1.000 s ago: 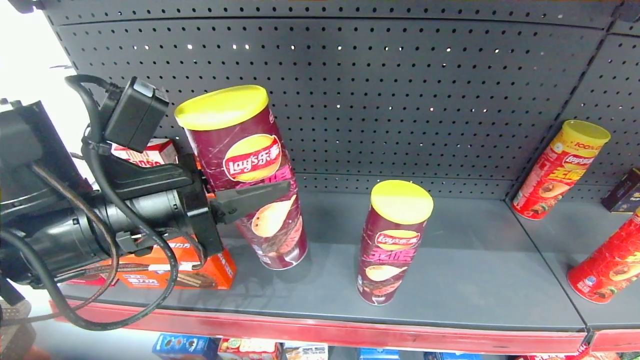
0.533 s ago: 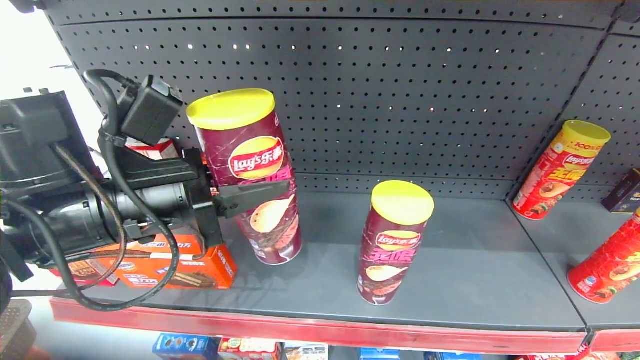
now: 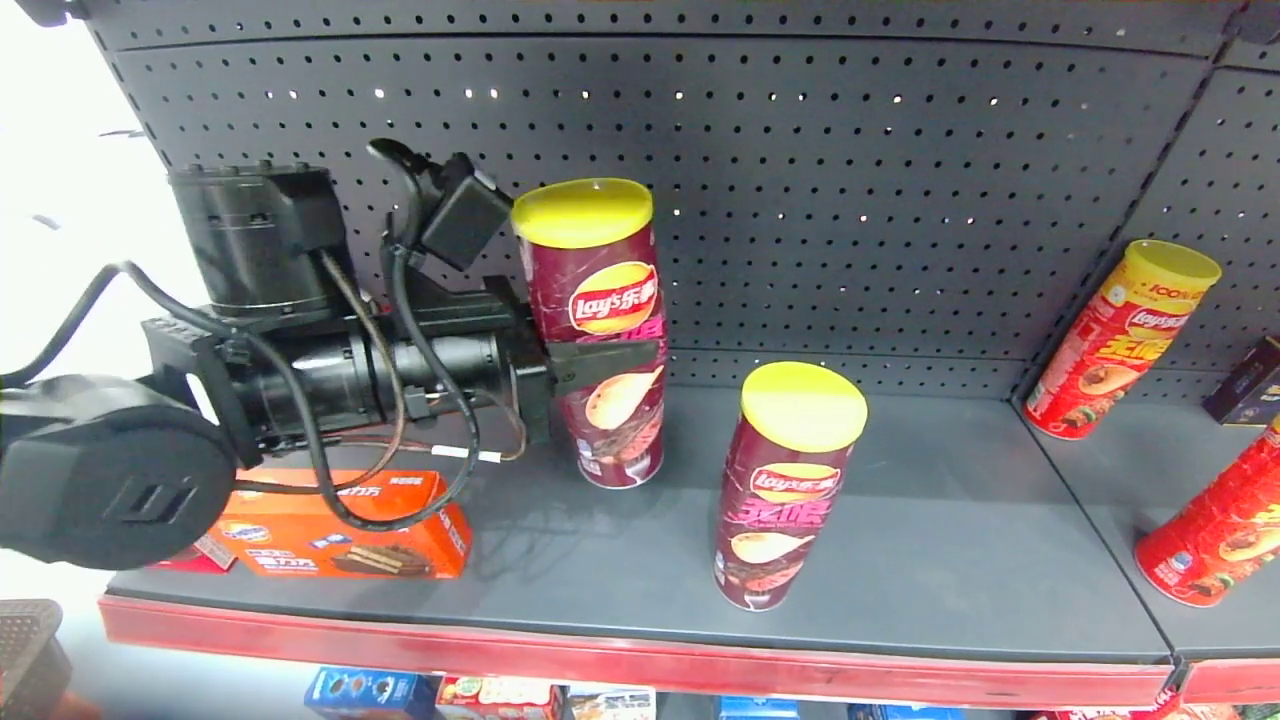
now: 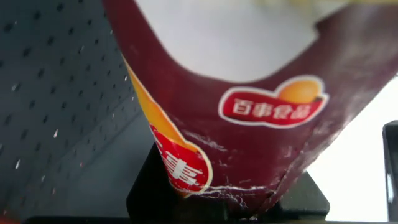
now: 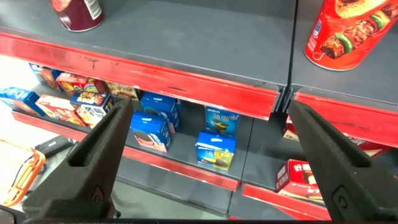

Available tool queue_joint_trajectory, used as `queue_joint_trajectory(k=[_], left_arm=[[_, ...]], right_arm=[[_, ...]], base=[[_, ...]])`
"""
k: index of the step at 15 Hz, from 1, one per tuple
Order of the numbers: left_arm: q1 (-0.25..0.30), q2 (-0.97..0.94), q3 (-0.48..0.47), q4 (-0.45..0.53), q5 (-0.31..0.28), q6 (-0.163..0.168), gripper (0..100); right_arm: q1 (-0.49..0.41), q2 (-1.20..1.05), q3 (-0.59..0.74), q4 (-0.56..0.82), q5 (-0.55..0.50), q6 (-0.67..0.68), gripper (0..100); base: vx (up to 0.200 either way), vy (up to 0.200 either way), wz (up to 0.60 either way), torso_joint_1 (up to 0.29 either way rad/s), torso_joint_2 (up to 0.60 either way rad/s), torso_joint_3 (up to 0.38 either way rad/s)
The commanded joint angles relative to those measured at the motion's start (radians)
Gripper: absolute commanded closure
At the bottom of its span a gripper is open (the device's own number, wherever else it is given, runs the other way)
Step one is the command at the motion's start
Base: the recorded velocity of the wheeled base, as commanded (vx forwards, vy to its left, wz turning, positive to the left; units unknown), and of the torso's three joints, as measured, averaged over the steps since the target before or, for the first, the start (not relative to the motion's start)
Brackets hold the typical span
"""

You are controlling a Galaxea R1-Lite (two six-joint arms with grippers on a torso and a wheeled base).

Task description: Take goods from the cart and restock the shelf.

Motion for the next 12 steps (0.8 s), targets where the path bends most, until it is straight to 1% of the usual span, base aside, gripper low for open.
queue_joint_trajectory(k=[1, 2, 3, 4, 5, 6, 10, 11, 12], left_arm=[[-0.009, 0.136, -0.122, 0.038, -0.023, 0.007, 100], [-0.014, 0.167, -0.177, 0.081, -0.027, 0.012, 100], [-0.014, 0.199, -0.223, 0.1, -0.035, 0.013, 100], [-0.011, 0.248, -0.289, 0.117, -0.052, 0.016, 100], [-0.009, 0.253, -0.298, 0.119, -0.055, 0.016, 100], [-0.005, 0.313, -0.362, 0.125, -0.081, 0.016, 100], [-0.005, 0.425, -0.491, 0.131, -0.082, 0.016, 100], [-0.005, 0.428, -0.496, 0.13, -0.082, 0.016, 100], [-0.005, 0.461, -0.531, 0.13, -0.082, 0.016, 100]], right_arm=[[0.0, 0.004, 0.0, -0.001, 0.001, 0.0, 0], [0.0, 0.004, 0.0, -0.001, 0.001, 0.0, 0], [0.0, 0.004, 0.0, 0.001, 0.001, 0.0, 0], [0.0, 0.005, 0.0, -0.001, 0.001, 0.0, 0], [0.0, 0.004, 0.0, -0.001, 0.001, 0.0, 0], [0.0, 0.004, 0.0, 0.001, 0.001, 0.0, 0], [0.0, 0.004, 0.0, -0.001, 0.001, 0.0, 0], [0.0, 0.004, 0.0, -0.001, 0.001, 0.0, 0], [0.0, 0.004, 0.0, 0.001, 0.001, 0.0, 0]], base=[[0.0, 0.0, 0.0, 0.0, 0.0, 0.0], [0.0, 0.0, 0.0, 0.0, 0.0, 0.0], [0.0, 0.0, 0.0, 0.0, 0.0, 0.0], [0.0, 0.0, 0.0, 0.0, 0.0, 0.0], [0.0, 0.0, 0.0, 0.0, 0.0, 0.0], [0.0, 0.0, 0.0, 0.0, 0.0, 0.0], [0.0, 0.0, 0.0, 0.0, 0.0, 0.0], [0.0, 0.0, 0.0, 0.0, 0.0, 0.0], [0.0, 0.0, 0.0, 0.0, 0.0, 0.0]])
